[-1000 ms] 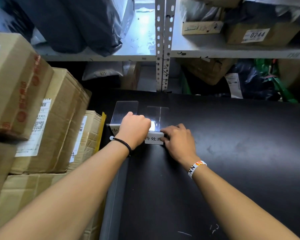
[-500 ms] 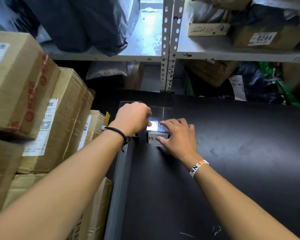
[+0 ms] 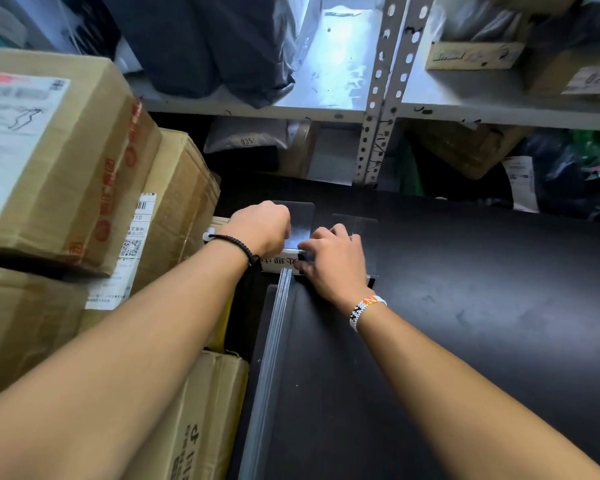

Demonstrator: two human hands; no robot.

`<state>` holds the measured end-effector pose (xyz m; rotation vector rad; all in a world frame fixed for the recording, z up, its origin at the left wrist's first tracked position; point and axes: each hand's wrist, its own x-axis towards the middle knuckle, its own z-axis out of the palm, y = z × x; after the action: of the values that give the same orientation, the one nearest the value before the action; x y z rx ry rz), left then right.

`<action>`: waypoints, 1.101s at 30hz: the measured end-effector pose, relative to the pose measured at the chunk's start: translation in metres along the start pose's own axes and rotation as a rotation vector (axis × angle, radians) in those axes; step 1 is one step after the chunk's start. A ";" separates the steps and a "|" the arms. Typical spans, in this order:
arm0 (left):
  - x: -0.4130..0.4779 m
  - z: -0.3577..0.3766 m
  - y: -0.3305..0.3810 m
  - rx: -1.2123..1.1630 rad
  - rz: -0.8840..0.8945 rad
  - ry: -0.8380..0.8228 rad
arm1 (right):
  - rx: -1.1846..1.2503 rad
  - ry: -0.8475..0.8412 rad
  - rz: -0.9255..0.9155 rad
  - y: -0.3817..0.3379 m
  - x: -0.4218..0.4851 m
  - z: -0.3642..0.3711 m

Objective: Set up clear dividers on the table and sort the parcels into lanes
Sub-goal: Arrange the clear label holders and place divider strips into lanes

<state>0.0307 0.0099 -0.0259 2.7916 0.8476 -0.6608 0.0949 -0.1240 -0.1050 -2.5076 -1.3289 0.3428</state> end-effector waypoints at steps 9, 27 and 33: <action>-0.015 -0.014 0.005 0.157 0.051 0.153 | 0.077 0.101 -0.034 -0.004 0.005 -0.022; -0.096 -0.020 0.164 -1.569 0.235 0.204 | 1.423 0.382 0.290 0.091 -0.138 -0.161; -0.108 0.029 0.211 -1.631 0.147 0.349 | 0.952 0.432 0.312 0.140 -0.167 -0.155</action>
<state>0.0578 -0.2262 0.0002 1.3866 0.6685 0.4596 0.1626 -0.3594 0.0022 -1.7953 -0.4232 0.3543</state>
